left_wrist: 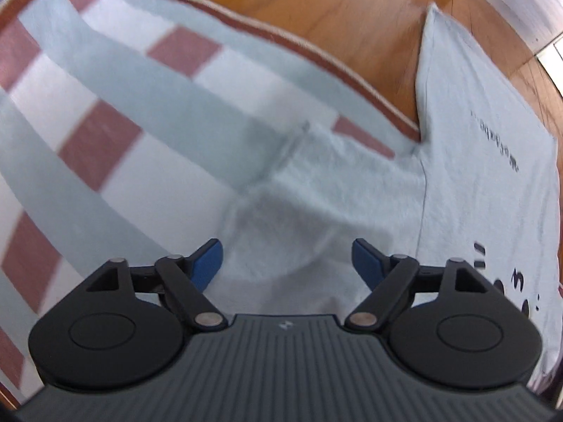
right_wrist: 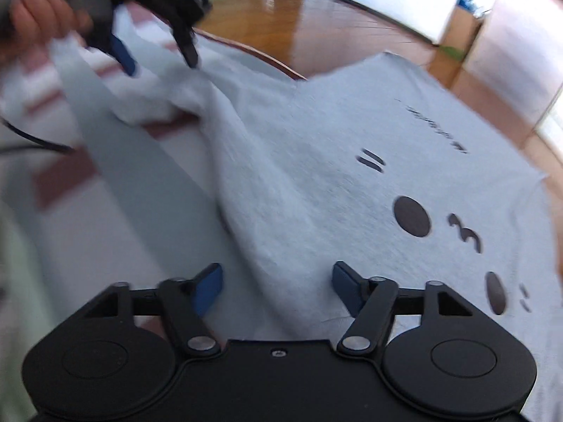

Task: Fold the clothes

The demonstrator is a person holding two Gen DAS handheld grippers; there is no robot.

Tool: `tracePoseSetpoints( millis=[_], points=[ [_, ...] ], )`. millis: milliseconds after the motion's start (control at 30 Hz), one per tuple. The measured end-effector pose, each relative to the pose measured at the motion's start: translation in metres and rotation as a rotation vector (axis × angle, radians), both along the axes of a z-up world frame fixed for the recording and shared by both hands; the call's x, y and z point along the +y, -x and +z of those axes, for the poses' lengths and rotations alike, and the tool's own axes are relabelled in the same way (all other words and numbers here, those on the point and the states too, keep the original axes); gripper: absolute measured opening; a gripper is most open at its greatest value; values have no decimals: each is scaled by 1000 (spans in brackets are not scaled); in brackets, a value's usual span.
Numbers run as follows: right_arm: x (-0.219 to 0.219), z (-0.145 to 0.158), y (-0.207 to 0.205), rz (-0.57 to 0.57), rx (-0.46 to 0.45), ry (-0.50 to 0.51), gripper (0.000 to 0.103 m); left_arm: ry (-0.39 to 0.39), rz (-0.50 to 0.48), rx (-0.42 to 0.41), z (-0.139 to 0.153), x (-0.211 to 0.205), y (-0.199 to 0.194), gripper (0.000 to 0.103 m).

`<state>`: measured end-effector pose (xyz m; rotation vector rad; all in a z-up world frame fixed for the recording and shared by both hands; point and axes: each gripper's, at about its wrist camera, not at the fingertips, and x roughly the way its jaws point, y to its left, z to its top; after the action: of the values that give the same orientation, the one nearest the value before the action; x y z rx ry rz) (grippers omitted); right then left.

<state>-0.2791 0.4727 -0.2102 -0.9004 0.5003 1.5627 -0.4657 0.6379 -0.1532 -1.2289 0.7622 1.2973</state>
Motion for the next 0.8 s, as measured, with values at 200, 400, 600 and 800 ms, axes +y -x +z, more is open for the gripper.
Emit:
tracePoseSetpoints(
  millis=[200, 400, 600, 800],
  points=[
    [22, 25, -43, -133, 84, -85, 2, -81, -154, 89, -15, 2, -40, 1],
    [51, 15, -110, -343, 112, -41, 5, -284, -250, 32, 12, 1, -62, 2],
    [50, 2, -140, -439, 225, 3, 26, -275, -308, 94, 20, -18, -68, 46],
    [29, -3, -155, -504, 138, 41, 29, -292, -472, 78, 22, -44, -96, 54]
  ],
)
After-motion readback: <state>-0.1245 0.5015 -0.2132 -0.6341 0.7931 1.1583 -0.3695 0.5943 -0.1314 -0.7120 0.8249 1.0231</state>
